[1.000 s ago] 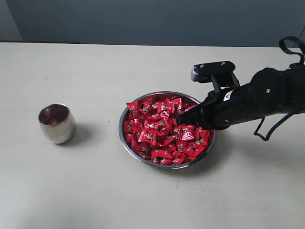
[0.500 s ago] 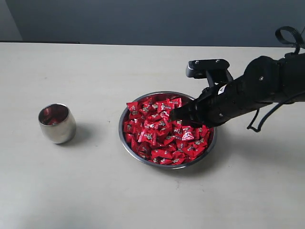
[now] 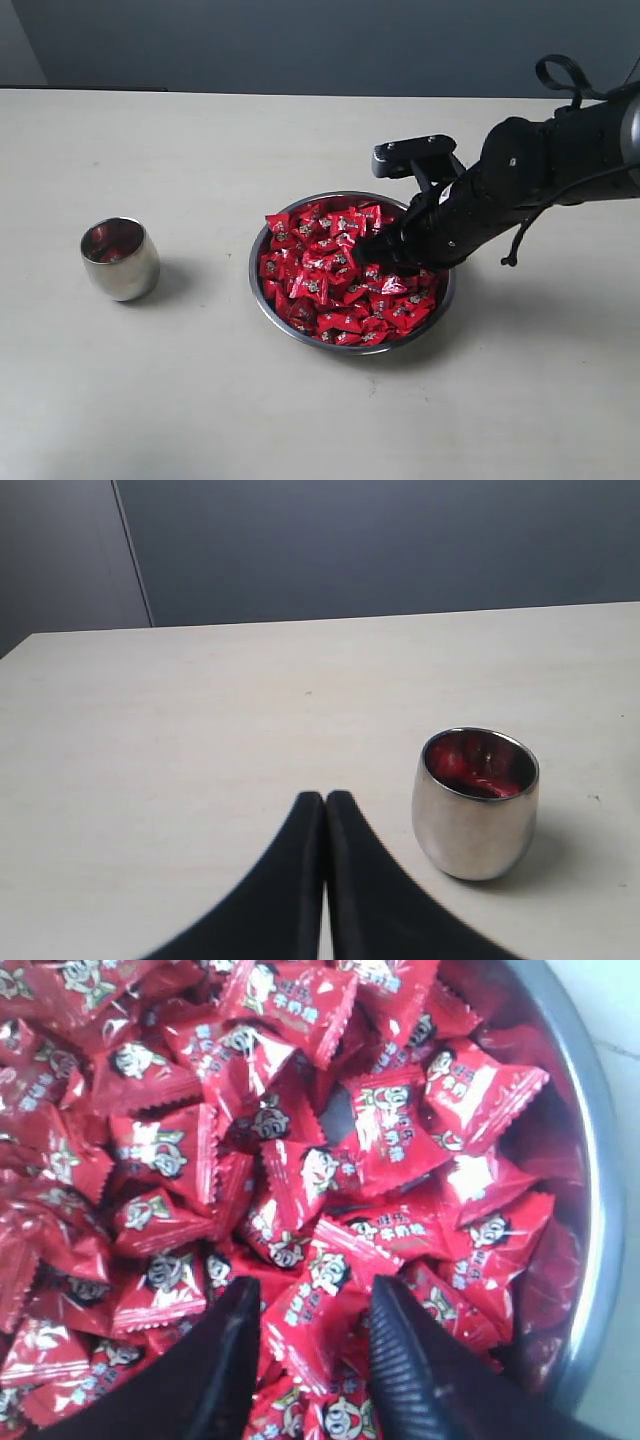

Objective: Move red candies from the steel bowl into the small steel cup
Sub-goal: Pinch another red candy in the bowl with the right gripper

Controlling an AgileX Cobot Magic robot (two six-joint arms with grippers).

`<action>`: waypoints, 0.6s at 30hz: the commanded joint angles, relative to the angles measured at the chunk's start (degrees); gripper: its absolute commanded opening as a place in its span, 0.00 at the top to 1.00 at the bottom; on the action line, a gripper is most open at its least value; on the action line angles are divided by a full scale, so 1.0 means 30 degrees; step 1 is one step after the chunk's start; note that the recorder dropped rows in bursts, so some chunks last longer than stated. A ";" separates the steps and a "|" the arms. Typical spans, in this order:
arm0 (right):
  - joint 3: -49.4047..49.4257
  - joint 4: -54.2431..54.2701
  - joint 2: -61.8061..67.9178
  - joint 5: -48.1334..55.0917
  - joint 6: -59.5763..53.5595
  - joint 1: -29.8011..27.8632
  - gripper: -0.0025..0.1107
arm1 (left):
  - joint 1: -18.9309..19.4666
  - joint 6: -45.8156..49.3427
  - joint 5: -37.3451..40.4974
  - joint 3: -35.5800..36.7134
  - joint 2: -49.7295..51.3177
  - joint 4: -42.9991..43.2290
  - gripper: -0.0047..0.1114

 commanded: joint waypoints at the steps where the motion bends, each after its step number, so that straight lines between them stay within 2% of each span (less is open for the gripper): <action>1: -0.0103 -0.1323 0.0250 -0.0260 -0.0041 -0.0005 0.66 | 0.0011 -0.0048 -0.0031 0.0073 -0.0085 -0.0043 0.96; 18: -0.0103 -0.1692 0.0334 -0.1573 -0.0041 -0.0005 0.66 | 0.0011 -0.0048 -0.0031 0.0073 -0.0085 -0.0043 0.96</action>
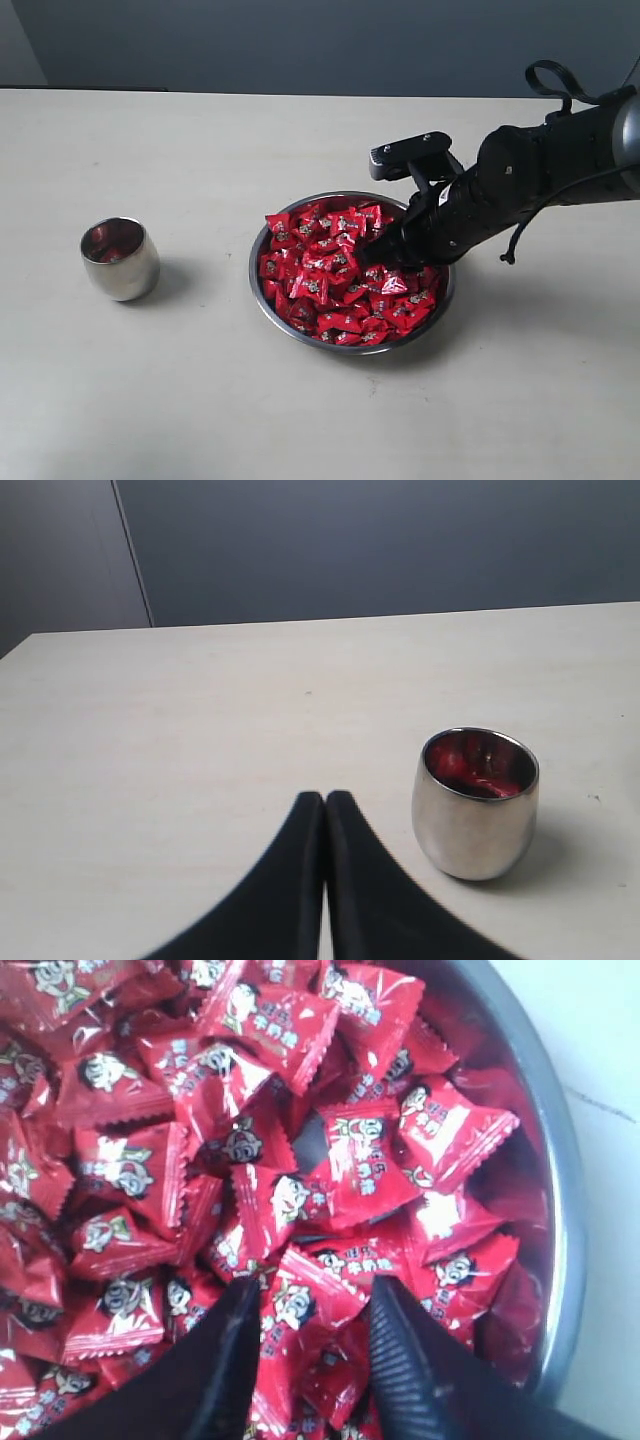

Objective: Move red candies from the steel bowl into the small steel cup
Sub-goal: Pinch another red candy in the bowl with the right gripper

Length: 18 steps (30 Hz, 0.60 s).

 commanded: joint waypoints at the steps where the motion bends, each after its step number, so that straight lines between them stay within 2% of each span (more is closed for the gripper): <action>1: -0.0103 -0.0185 0.0102 -0.0565 -0.0041 -0.0005 0.66 | 0.0011 -0.0048 -0.0031 0.0073 -0.0085 -0.0043 0.96; 18: -0.0103 0.0277 0.0651 -0.0264 -0.0041 -0.0005 0.66 | 0.0011 -0.0048 -0.0031 0.0073 -0.0085 -0.0043 0.96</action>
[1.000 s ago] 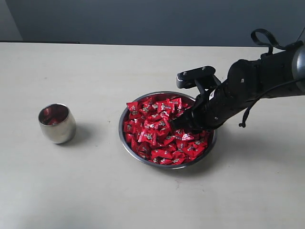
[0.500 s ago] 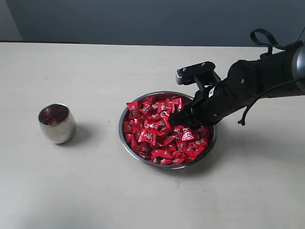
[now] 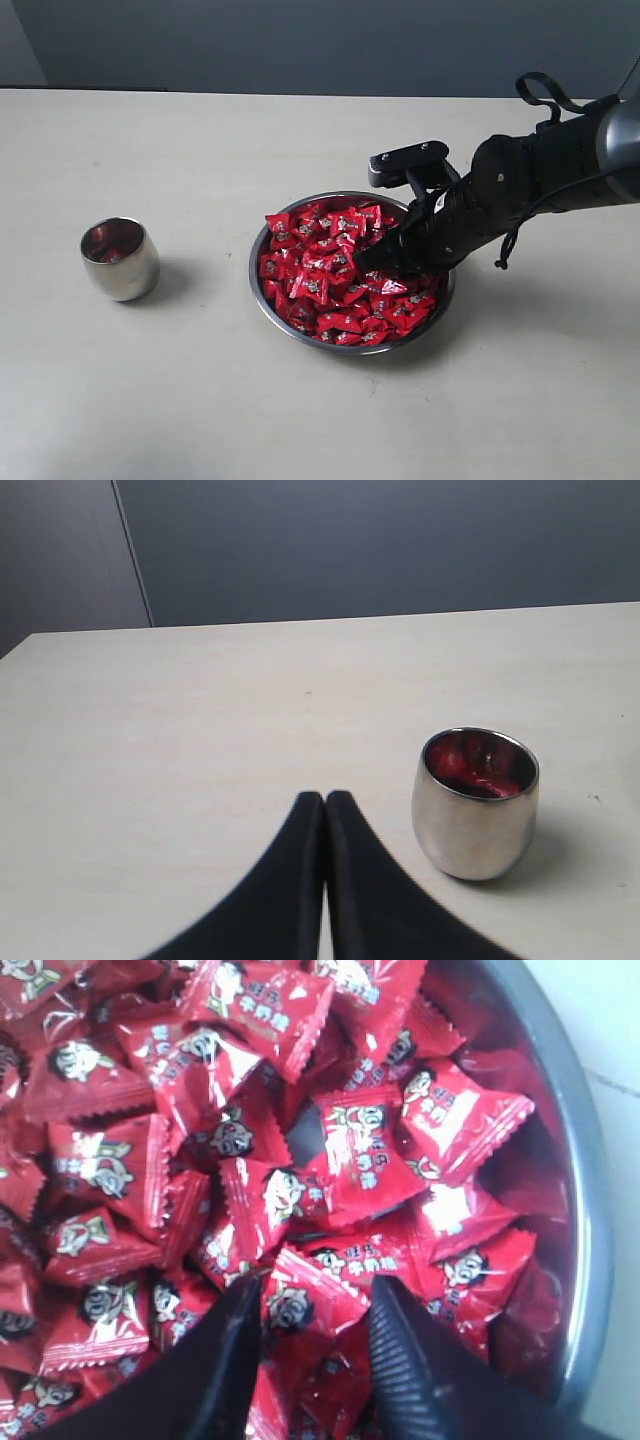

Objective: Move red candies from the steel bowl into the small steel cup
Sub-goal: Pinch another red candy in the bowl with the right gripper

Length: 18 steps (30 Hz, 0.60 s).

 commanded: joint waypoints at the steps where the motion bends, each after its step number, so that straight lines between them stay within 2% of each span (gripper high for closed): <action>1: -0.0103 -0.0011 -0.0017 0.0164 -0.0041 -0.0005 0.66 | 0.0011 -0.0048 -0.0031 0.0073 -0.0085 -0.0043 0.96; 18: -0.0103 0.1017 0.1297 0.0261 -0.0026 -0.0005 0.66 | 0.0011 -0.0048 -0.0031 0.0073 -0.0085 -0.0043 0.96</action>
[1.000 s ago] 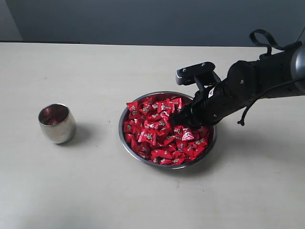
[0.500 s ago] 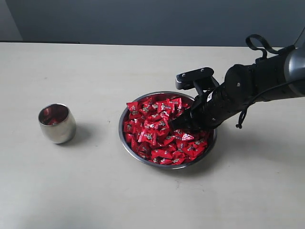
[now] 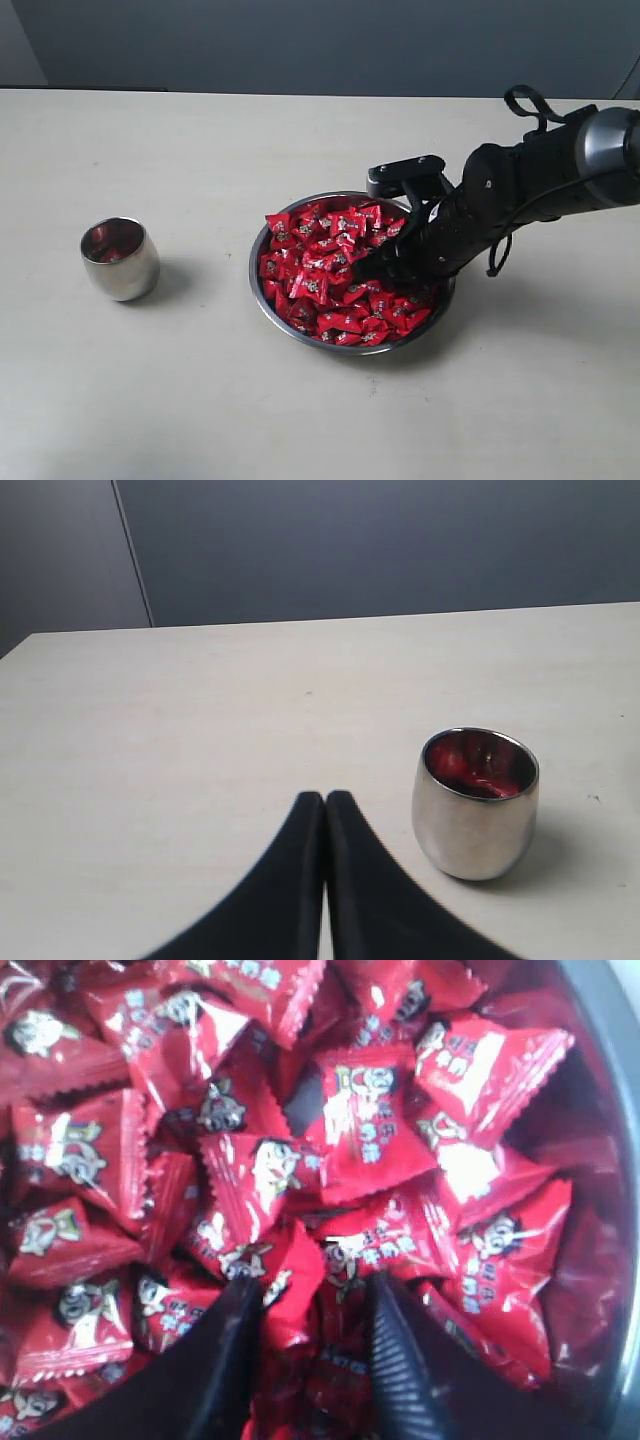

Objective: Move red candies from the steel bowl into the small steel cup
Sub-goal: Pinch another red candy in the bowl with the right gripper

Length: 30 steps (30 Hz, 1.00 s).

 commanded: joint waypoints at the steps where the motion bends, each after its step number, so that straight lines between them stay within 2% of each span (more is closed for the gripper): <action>1: 0.0089 0.0462 0.0218 0.0077 -0.0026 -0.0005 0.66 | 0.0011 -0.0048 -0.0031 0.0073 -0.0085 -0.0043 0.96; 18: -0.1145 0.0587 -0.0058 0.1130 -0.0026 -0.0005 0.67 | 0.0011 -0.0048 -0.0031 0.0073 -0.0085 -0.0043 0.96; 25: -0.1177 0.0587 -0.0058 0.1580 -0.0026 -0.0005 0.79 | 0.0011 -0.0048 -0.0031 0.0073 -0.0085 -0.0043 0.96; 30: -0.1177 0.0587 -0.0058 0.1617 -0.0026 -0.0005 0.80 | 0.0011 -0.0048 -0.0031 0.0073 -0.0085 -0.0043 0.96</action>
